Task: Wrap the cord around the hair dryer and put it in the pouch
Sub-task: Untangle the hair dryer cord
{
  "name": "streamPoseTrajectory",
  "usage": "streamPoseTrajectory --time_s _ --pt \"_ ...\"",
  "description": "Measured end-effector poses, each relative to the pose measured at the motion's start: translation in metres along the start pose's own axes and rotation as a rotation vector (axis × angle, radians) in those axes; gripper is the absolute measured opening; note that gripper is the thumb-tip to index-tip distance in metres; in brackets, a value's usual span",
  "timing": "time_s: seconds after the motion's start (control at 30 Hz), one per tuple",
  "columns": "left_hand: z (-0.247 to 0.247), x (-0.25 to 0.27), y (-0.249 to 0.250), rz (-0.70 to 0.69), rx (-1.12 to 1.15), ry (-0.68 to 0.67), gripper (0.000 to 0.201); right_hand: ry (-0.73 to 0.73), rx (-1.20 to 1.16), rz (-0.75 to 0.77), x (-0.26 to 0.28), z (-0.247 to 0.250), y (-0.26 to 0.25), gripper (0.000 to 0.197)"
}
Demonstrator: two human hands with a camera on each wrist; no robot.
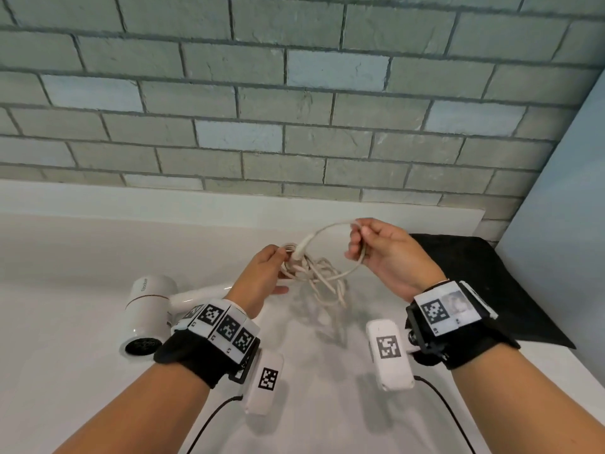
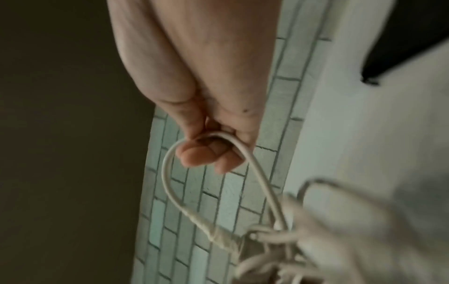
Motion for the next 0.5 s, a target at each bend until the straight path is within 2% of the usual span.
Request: streamPoseTrajectory --time_s 0.1,0.17,0.23,0.3,0.43,0.5 --pt "-0.002 0.004 -0.004 0.032 0.124 -0.048 0.025 0.105 -0.474 0.06 -0.002 0.01 -0.003 0.026" --pt "-0.005 0.006 -0.004 0.044 0.24 -0.091 0.028 0.226 -0.562 0.078 -0.002 0.018 0.0 0.026" --pt "-0.008 0.006 -0.001 0.05 0.323 -0.126 0.028 0.379 -0.451 0.046 0.0 0.024 0.006 0.019" --pt "-0.01 0.007 0.004 0.041 0.35 -0.16 0.027 0.468 -0.274 -0.036 0.003 0.03 0.013 0.017" --pt "-0.016 0.012 0.016 -0.013 0.327 -0.295 0.01 0.472 0.004 -0.208 0.008 0.038 0.03 0.016" --pt "-0.018 0.015 0.019 -0.038 0.358 -0.359 0.012 0.448 0.137 -0.245 0.01 0.038 0.034 0.013"
Point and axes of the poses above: each hand's wrist, its own x-axis away from the middle knuckle, its own z-axis out of the back of the hand, y = z × x, the point moved 5 cm from there along -x, towards the middle knuckle, and after that the axes turned 5 degrees about -x, right-handed, at the moved point
